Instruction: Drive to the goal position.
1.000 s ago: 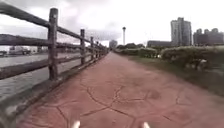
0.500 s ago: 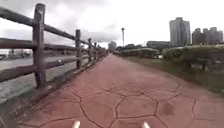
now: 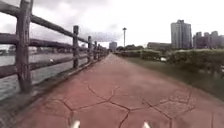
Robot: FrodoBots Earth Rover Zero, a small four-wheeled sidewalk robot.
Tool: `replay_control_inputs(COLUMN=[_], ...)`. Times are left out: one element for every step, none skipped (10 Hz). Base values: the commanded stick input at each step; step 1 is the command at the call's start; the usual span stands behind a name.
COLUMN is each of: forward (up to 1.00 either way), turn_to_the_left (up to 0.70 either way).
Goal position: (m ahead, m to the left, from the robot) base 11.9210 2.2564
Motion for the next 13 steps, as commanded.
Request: replay_control_inputs(forward=[0.70,0.70,0.70,0.70,0.70,0.70,0.70,0.70,0.70,0.70,0.70,0.70,0.70], turn_to_the_left=[0.00,0.00,0.00,0.00,0.00,0.00,0.00,0.00,0.00,0.00,0.00,0.00,0.00])
